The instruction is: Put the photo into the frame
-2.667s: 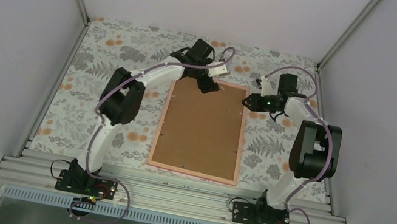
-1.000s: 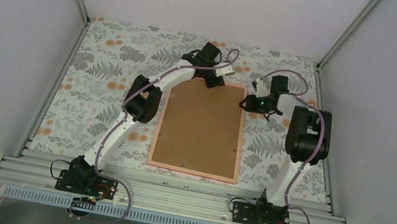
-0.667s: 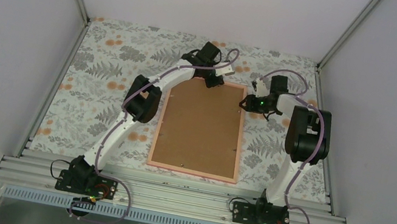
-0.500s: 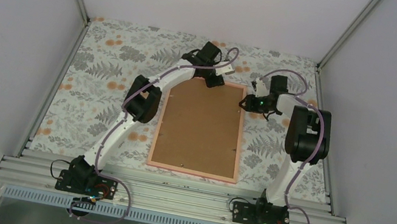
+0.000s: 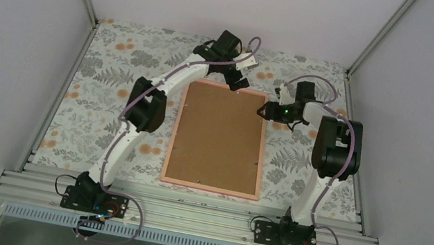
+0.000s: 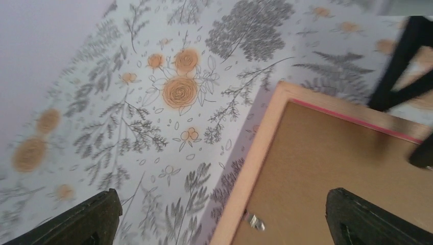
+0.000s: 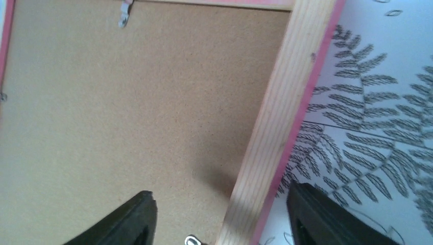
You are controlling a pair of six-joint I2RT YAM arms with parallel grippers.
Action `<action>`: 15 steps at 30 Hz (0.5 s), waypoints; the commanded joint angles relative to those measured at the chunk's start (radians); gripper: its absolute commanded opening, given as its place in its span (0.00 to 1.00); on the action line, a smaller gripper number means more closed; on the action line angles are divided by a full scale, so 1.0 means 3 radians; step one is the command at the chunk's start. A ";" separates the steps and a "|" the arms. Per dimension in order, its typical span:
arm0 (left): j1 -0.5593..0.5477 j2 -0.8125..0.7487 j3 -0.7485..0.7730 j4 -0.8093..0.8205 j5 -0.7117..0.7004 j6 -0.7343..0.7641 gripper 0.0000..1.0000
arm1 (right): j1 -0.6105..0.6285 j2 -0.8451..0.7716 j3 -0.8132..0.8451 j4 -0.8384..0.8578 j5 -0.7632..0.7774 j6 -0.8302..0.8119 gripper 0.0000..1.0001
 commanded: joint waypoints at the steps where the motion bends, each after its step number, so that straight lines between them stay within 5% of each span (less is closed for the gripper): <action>1: 0.0051 -0.0757 -0.0580 -0.0049 0.0135 0.0311 1.00 | -0.0097 -0.0266 0.0133 -0.0123 -0.0134 -0.0055 0.69; 6: 0.0007 -0.1747 -0.2031 0.0438 0.0165 0.0578 1.00 | -0.0176 -0.0594 0.0169 -0.0195 -0.0052 -0.0247 0.98; 15: -0.0330 -0.3042 -0.3558 0.0515 0.0256 0.0549 1.00 | -0.0269 -0.1796 -0.0356 0.0020 0.0271 -0.0510 1.00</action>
